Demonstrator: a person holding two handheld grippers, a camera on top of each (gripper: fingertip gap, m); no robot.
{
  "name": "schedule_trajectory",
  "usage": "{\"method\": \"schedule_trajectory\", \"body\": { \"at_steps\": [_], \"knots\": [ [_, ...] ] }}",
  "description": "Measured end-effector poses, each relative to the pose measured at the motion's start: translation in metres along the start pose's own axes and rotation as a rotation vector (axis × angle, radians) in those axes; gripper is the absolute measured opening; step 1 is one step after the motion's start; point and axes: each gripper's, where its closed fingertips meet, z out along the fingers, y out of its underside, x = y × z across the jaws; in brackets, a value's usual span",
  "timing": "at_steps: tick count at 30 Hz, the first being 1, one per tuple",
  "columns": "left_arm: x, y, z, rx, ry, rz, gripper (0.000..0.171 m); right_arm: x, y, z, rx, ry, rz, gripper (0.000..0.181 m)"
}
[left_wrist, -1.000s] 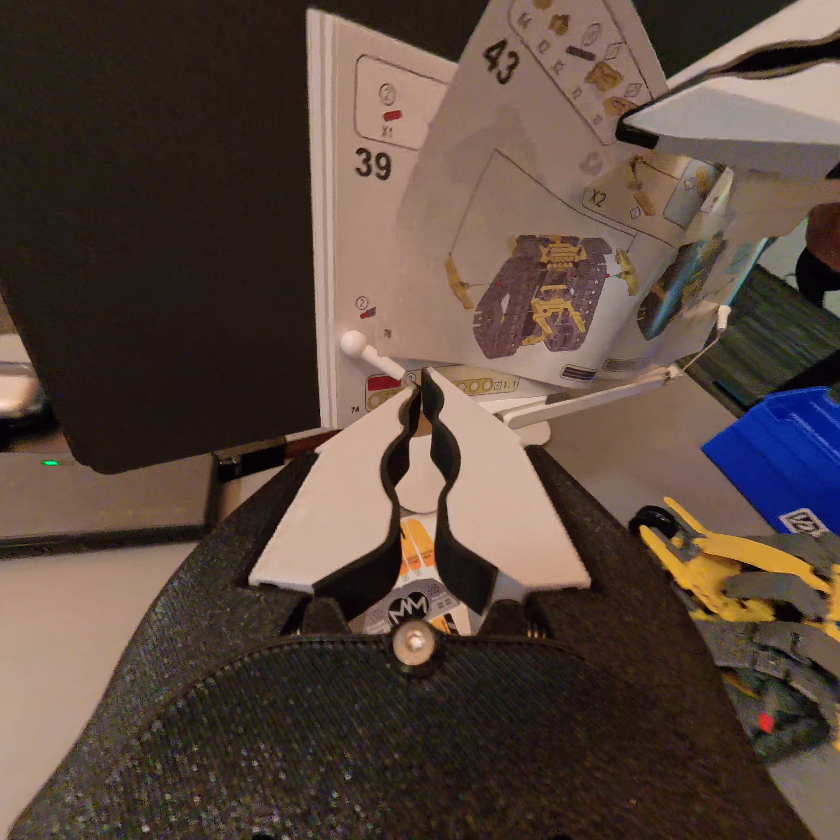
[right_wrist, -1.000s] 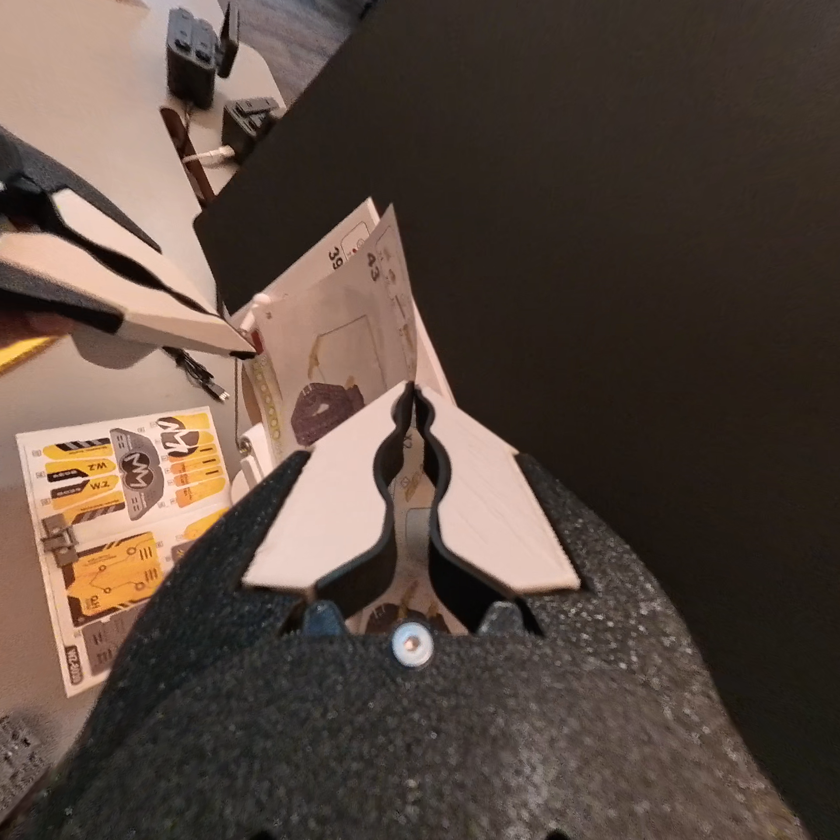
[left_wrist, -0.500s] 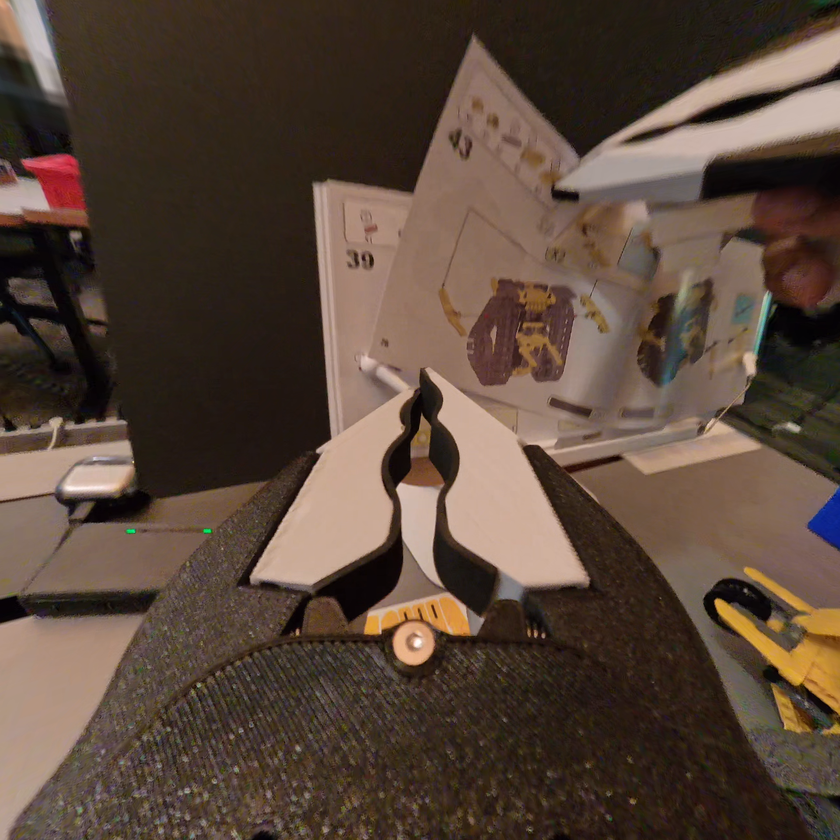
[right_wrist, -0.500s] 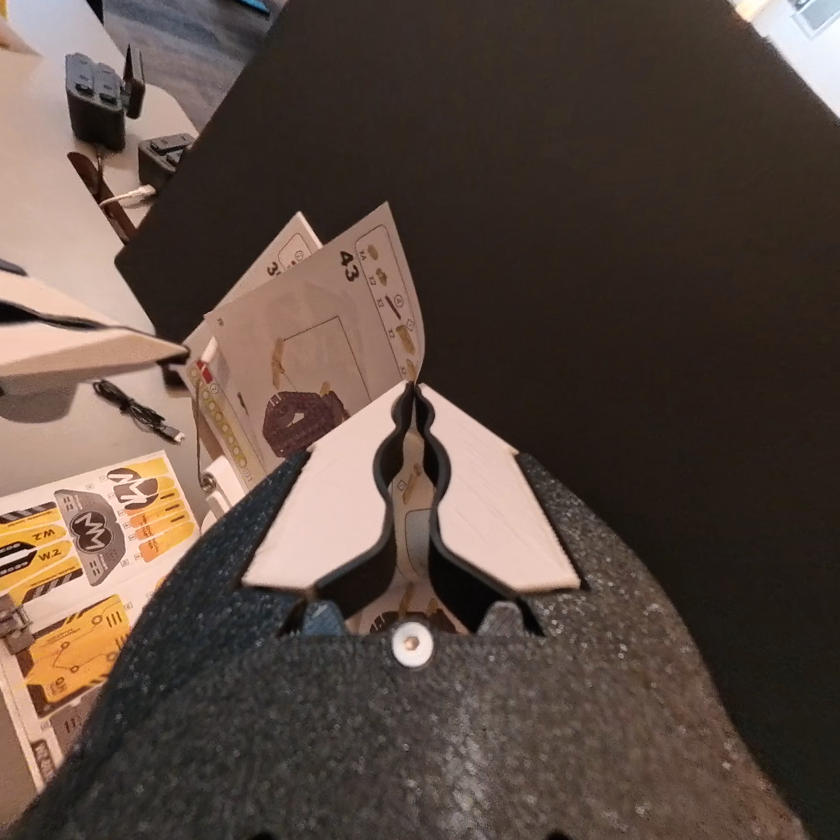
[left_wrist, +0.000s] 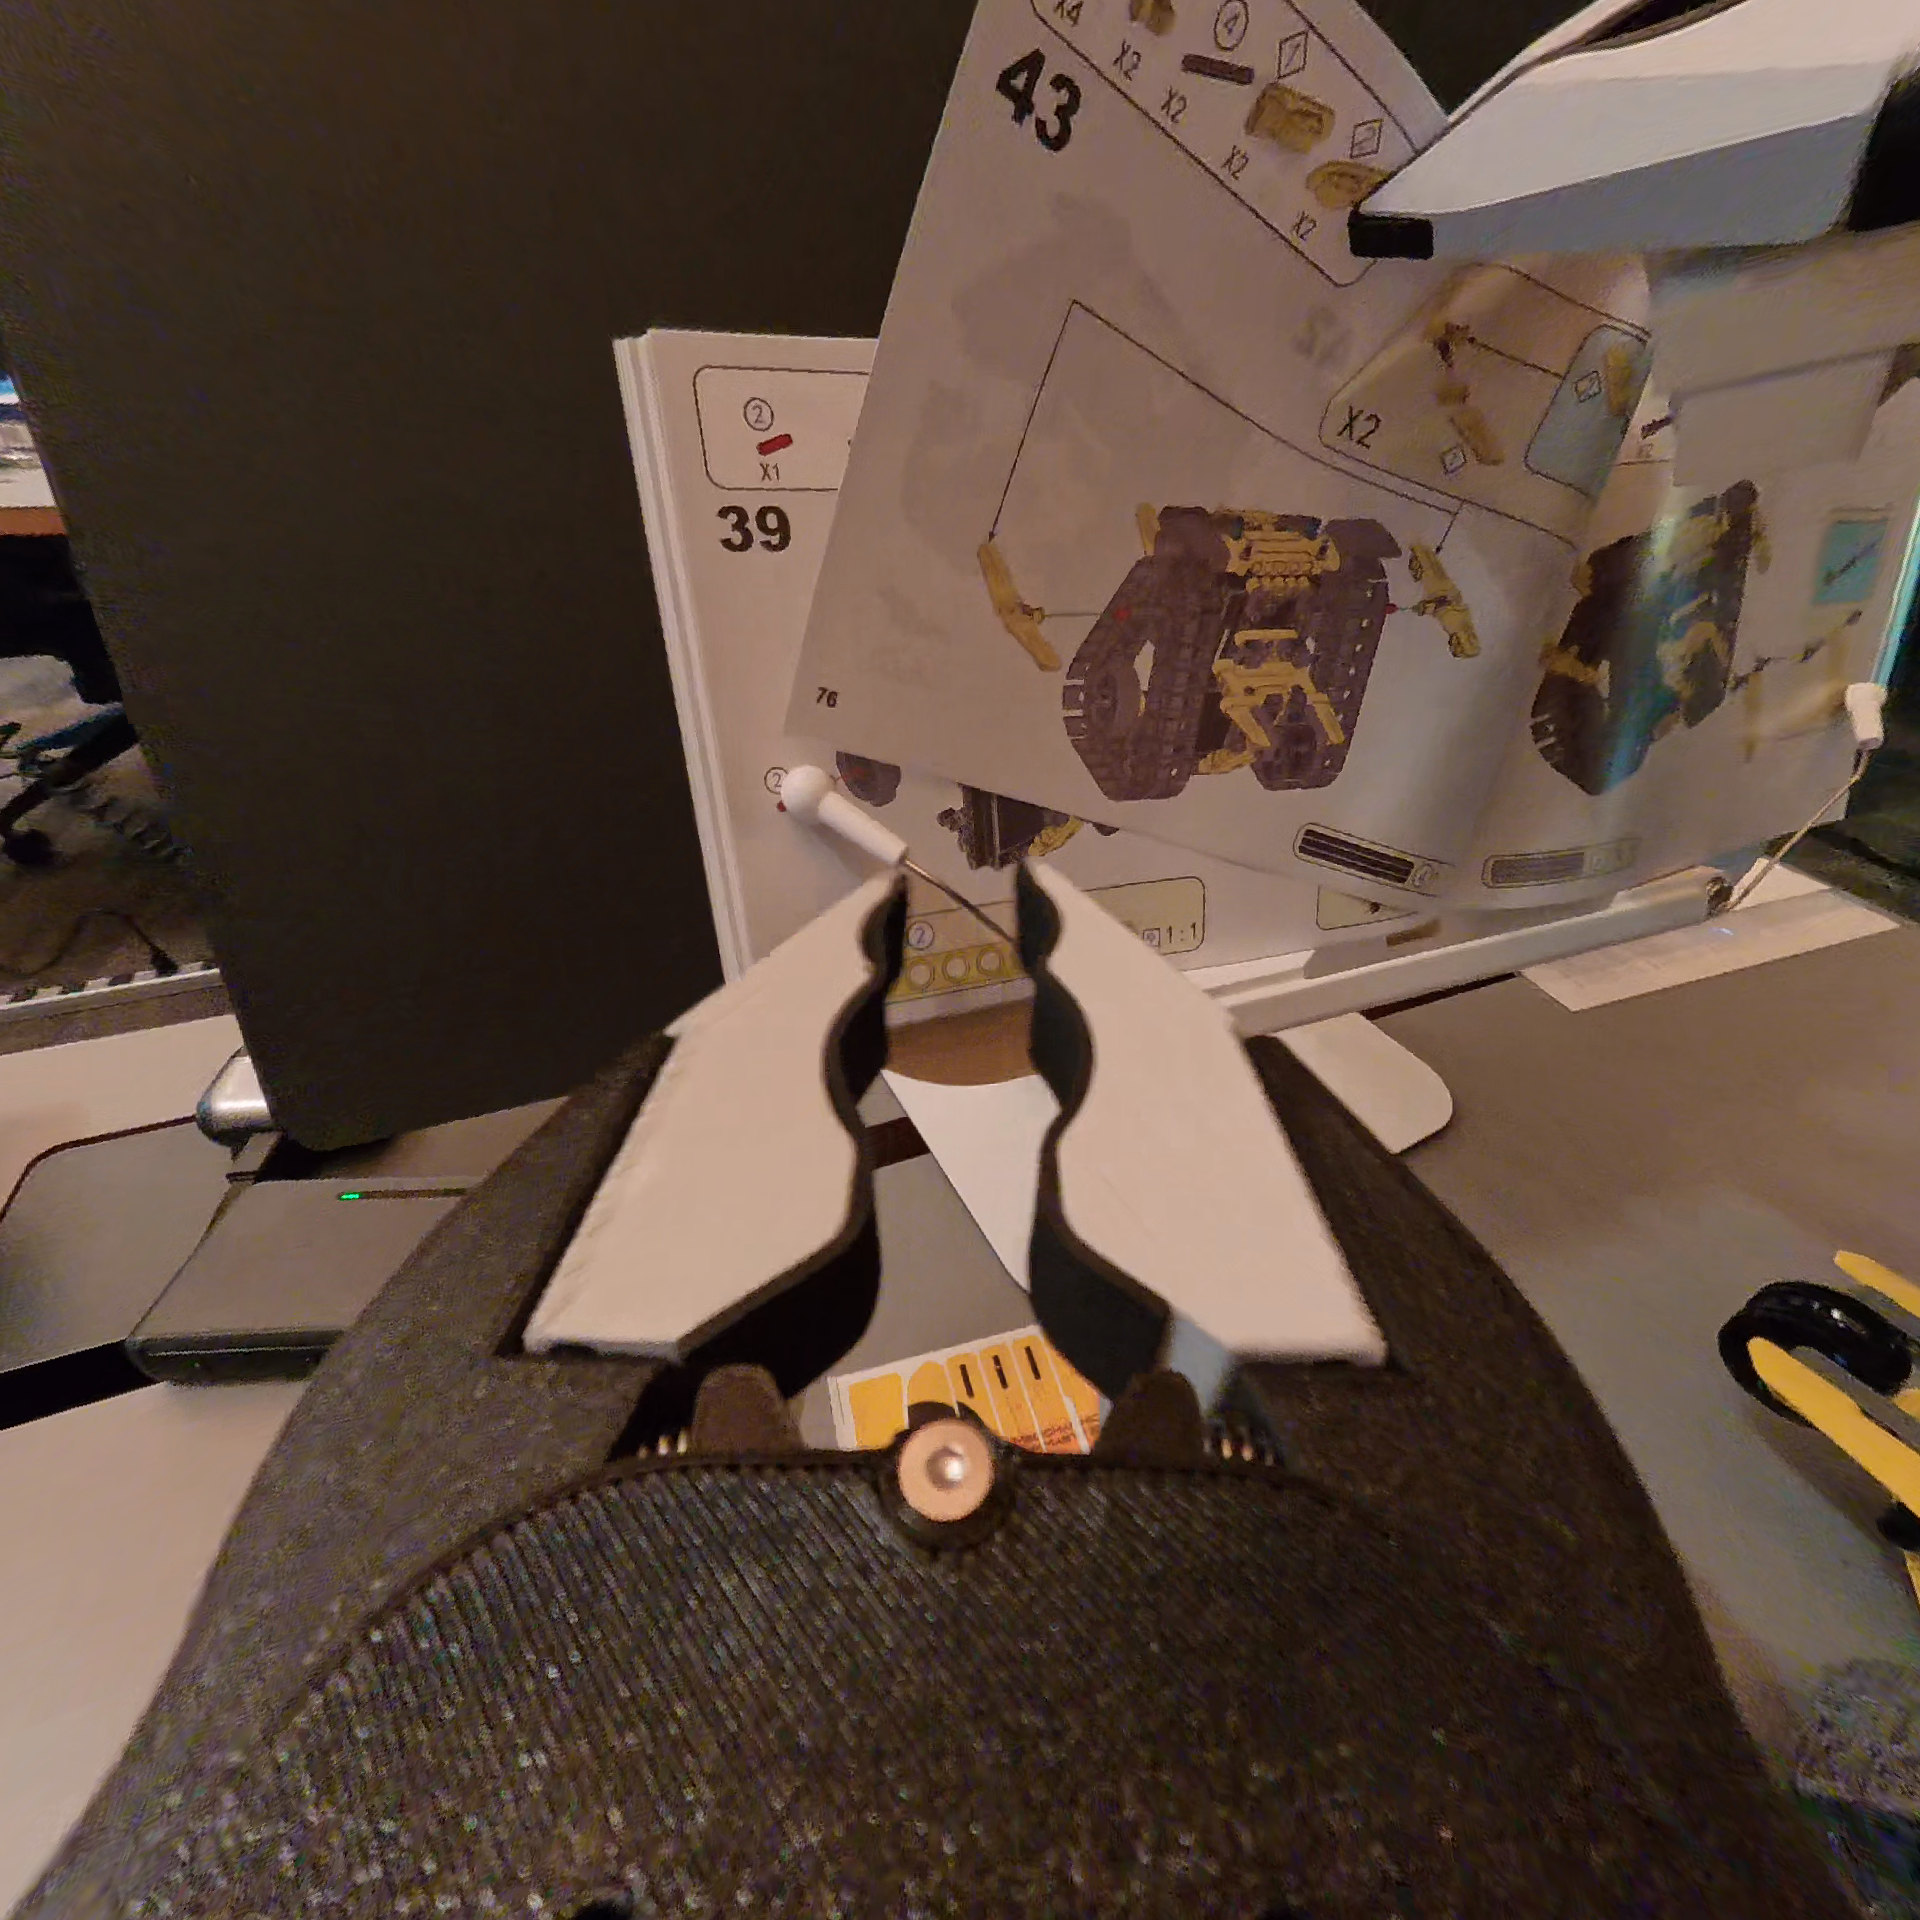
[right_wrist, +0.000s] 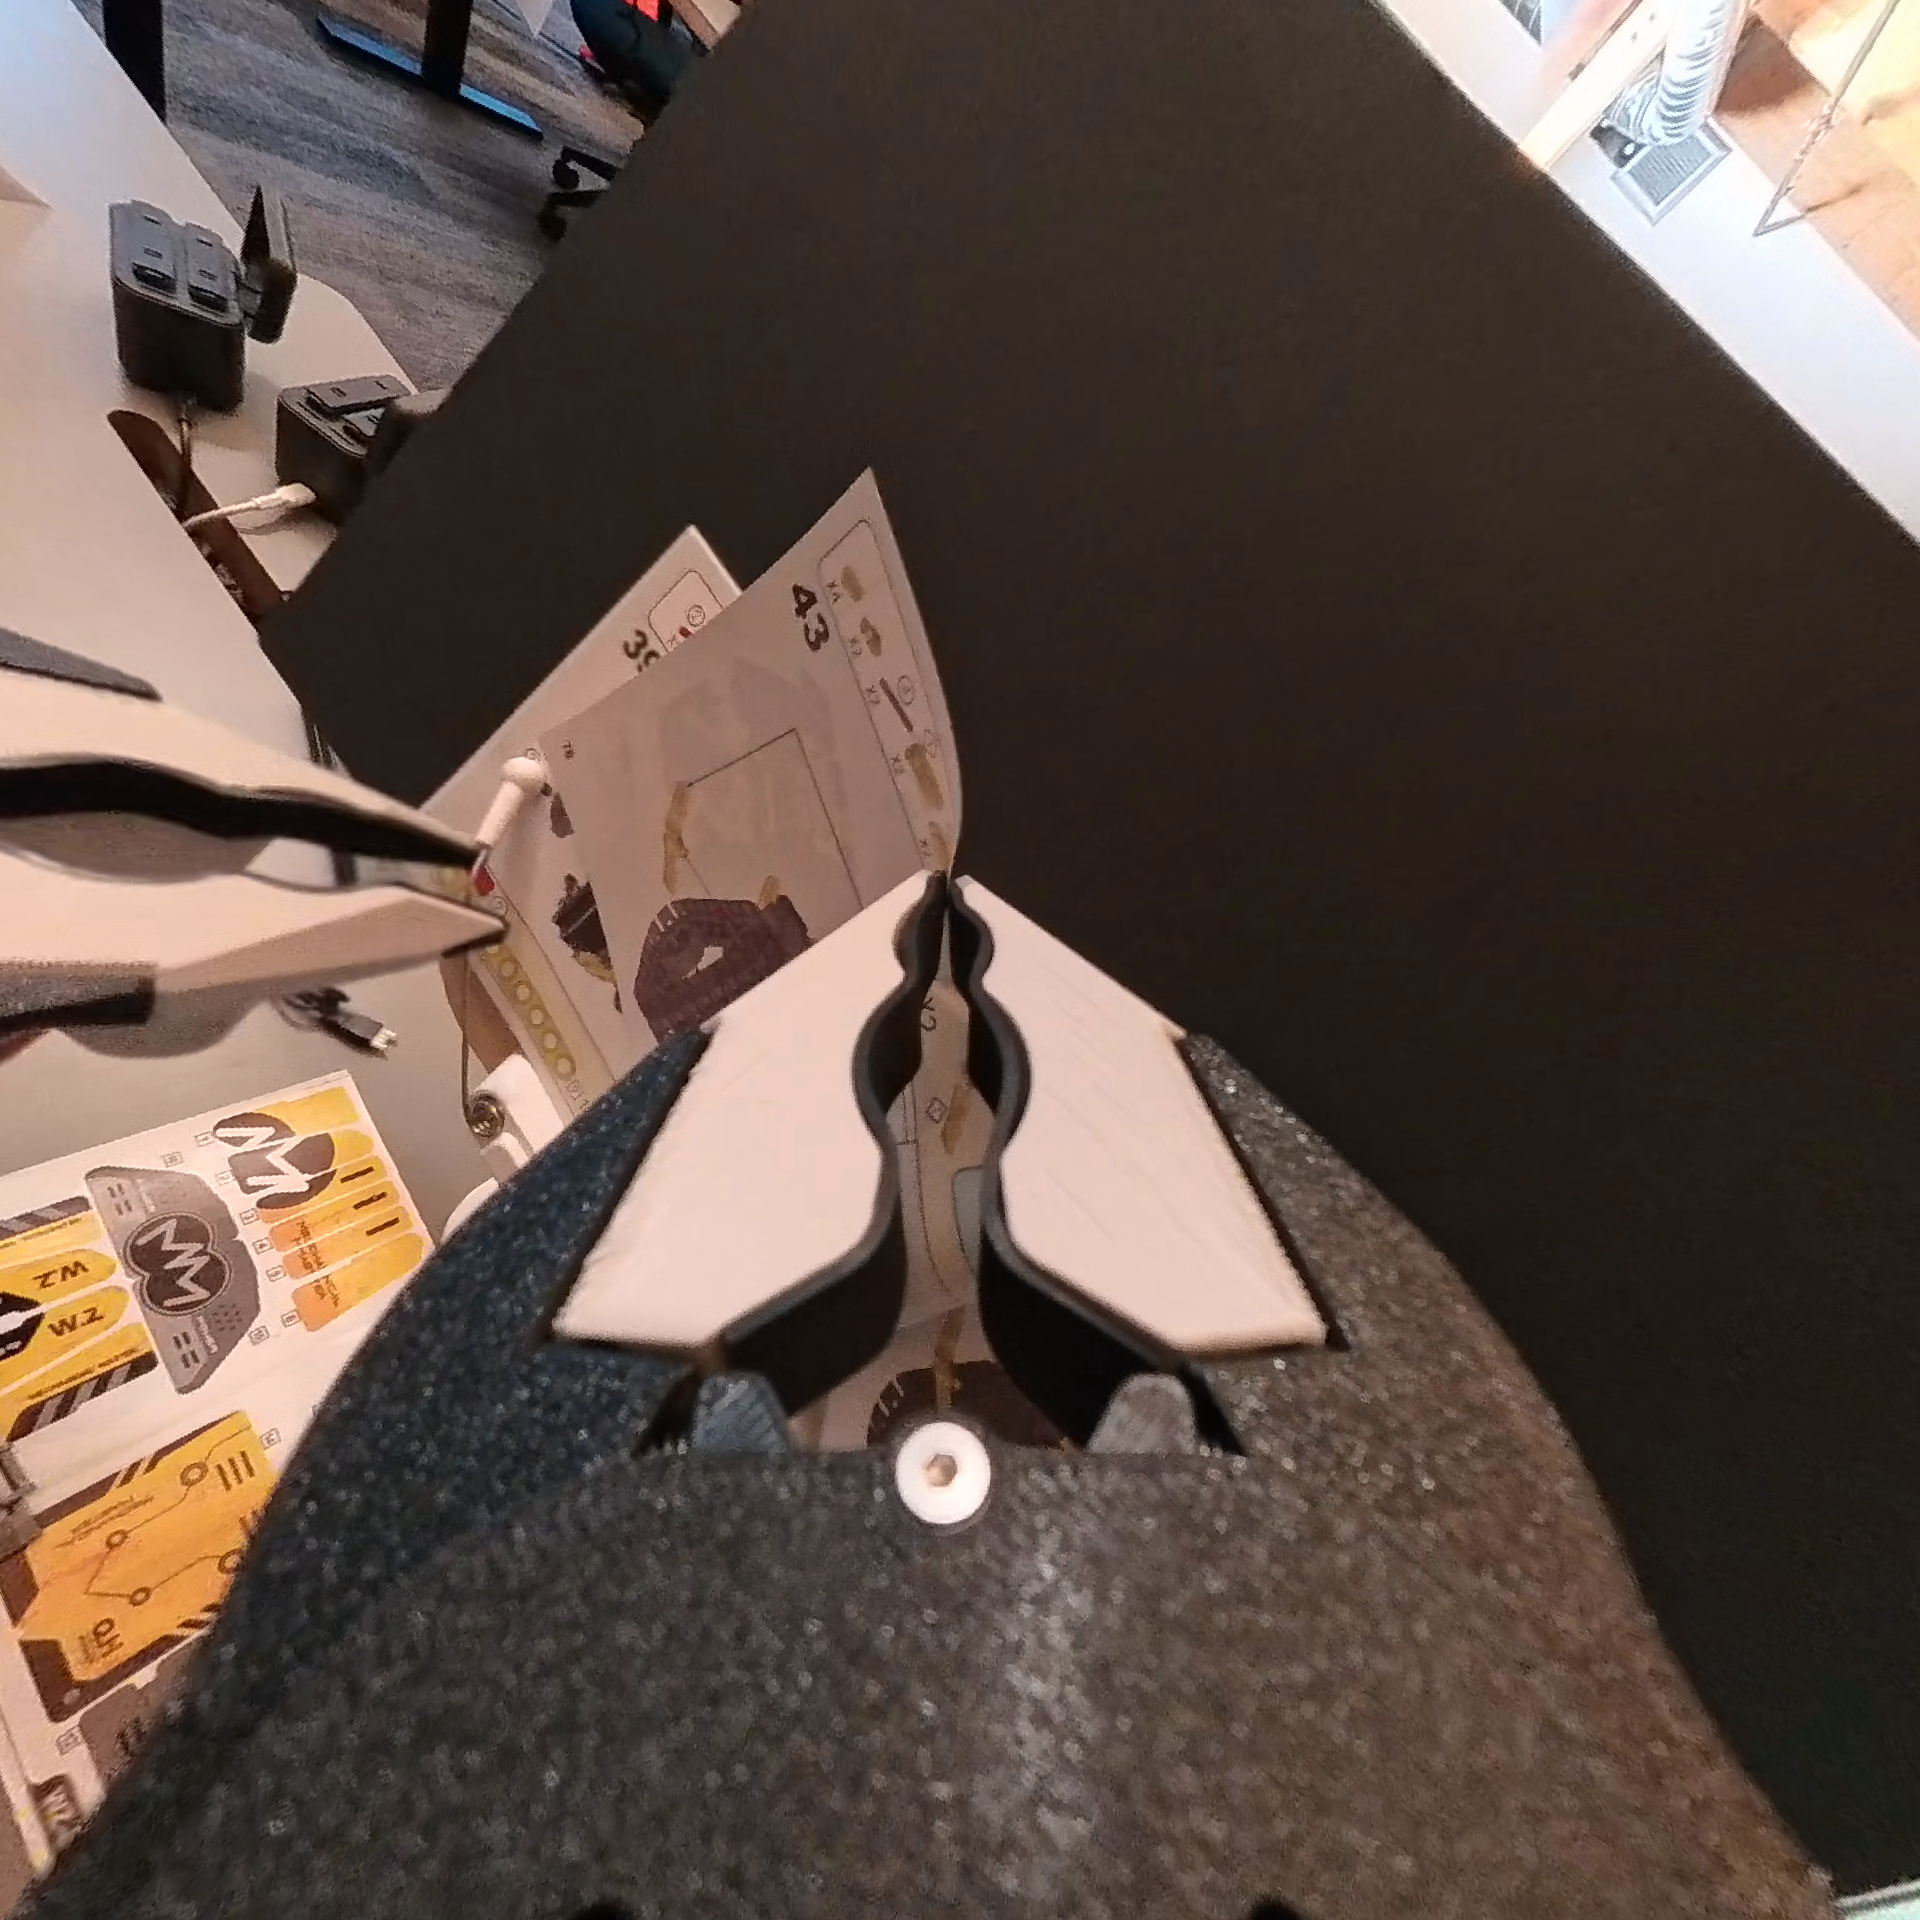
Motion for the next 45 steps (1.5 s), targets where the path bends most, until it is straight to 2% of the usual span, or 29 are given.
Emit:
{"method": "schedule_trajectory", "body": {
  "at_steps": [1, 3, 4, 6, 8, 12, 18, 24, 27, 31, 38, 45],
  "knots": [
    [0.0, -0.001, 0.001, 0.0, -0.009, -0.008, 0.031, -0.001, 0.0, 0.0, -0.002, 0.001, -0.004, 0.0],
    [0.0, 0.0, 0.003, -0.011, -0.012, -0.018, 0.037, -0.003, -0.001, 0.001, -0.003, -0.007, -0.008, 0.0],
    [-0.001, 0.001, 0.004, -0.025, -0.021, -0.025, 0.036, -0.005, -0.001, 0.002, -0.006, -0.009, -0.011, 0.0],
    [-0.003, 0.006, 0.007, -0.049, -0.023, -0.056, 0.02, -0.005, -0.001, 0.002, -0.011, -0.004, -0.022, 0.0],
    [0.002, 0.009, 0.009, -0.046, 0.038, -0.107, 0.006, -0.006, -0.002, 0.003, -0.011, -0.004, -0.027, 0.0],
    [0.004, 0.008, 0.01, -0.02, 0.1, -0.195, 0.003, -0.008, -0.001, 0.005, -0.017, -0.007, -0.026, 0.0],
    [0.005, 0.007, 0.006, 0.055, 0.049, -0.097, 0.0, -0.013, -0.002, 0.011, -0.031, 0.004, -0.053, 0.0],
    [0.006, 0.009, 0.0, 0.176, 0.016, -0.088, 0.0, -0.013, 0.0, 0.014, -0.029, 0.012, -0.047, 0.0],
    [0.01, 0.008, -0.002, 0.214, 0.011, -0.035, 0.0, -0.014, 0.001, 0.015, -0.024, 0.012, -0.046, 0.0],
    [0.016, 0.009, -0.003, 0.233, 0.047, -0.032, 0.0, -0.012, 0.0, 0.015, -0.009, 0.048, -0.061, 0.0],
    [0.017, 0.01, -0.003, 0.236, 0.046, -0.03, 0.0, 0.004, 0.0, 0.008, 0.042, 0.085, 0.023, 0.0],
    [0.024, 0.008, -0.004, 0.248, 0.06, 0.005, 0.0, -0.014, -0.003, 0.009, 0.023, 0.025, -0.03, 0.0]
  ]
}}
